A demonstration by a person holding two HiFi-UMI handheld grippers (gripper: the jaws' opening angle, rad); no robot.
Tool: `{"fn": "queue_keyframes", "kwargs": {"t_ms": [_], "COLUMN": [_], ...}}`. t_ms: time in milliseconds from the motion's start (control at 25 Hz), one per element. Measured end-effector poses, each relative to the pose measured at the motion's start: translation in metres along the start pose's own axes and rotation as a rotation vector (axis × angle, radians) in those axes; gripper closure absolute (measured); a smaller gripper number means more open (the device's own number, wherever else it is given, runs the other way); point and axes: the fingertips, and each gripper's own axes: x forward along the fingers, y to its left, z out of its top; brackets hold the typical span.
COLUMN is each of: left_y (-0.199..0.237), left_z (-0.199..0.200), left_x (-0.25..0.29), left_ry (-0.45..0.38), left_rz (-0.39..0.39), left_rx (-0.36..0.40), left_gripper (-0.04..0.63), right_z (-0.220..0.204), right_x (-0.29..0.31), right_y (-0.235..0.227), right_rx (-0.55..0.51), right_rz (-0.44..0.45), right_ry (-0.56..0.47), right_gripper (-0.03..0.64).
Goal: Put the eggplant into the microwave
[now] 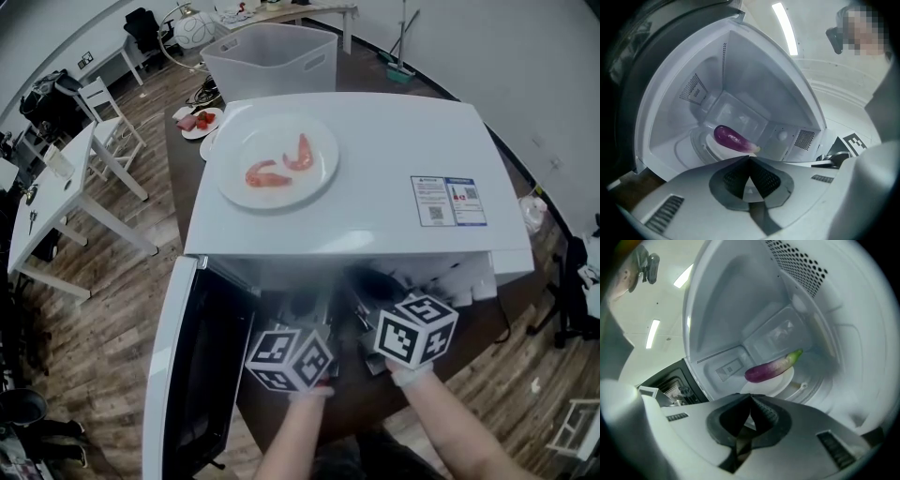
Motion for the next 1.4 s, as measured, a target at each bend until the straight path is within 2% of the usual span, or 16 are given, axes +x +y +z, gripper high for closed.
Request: {"fn": "queue_keyframes", "kwargs": {"t_ms": [160,280,400,680,960,1160,1400], "left_y": [-0.012,-0.02,-0.024,-0.043,-0.058,-0.073,-0.094], "left_z": [0.005,0.009,0.011,0.011,0.005,0.004,0.009], "left_x": [-0.012,-0.023,-0.035,-0.068,-0.099,-0.116,-0.135], "left_ry": [-0.018,-0.04,-0.065,-0.093,-0.082,-0.078,-0.061], "left_rz": [0.042,0.057,0.077,0.096,0.122,0.096,0.075], "left_rx": [0.168,0.21,0.228,0.258,0.261,0.277,0.244], "left_gripper": [0.581,0.581,0.581,0.581,0.581,0.581,0.581], "right_z": [-0.001,0.002,0.003,-0.007,-0.02,-0.019,-0.014], "right_x": [-0.007,-0.015,-0.026,-0.058,-0.084,-0.104,-0.131], "right_y": [0.013,0.022,0.033,0.051,0.07,0.086,0.106], "right_rx": [-0.002,-0.101,-0.184,-0.278,-0.314,-0.338,-0.348], "right_rz": [0.058,0.04,0.026,0.024,0.059,0.082,0.114], "right_ry": [-0.014,-0.026,-0.045,-0.057,-0.022,-0.027,-0.048], "right_gripper": [0.612,0.612,0.614,0.615,0.615,0.615,0.615]}}
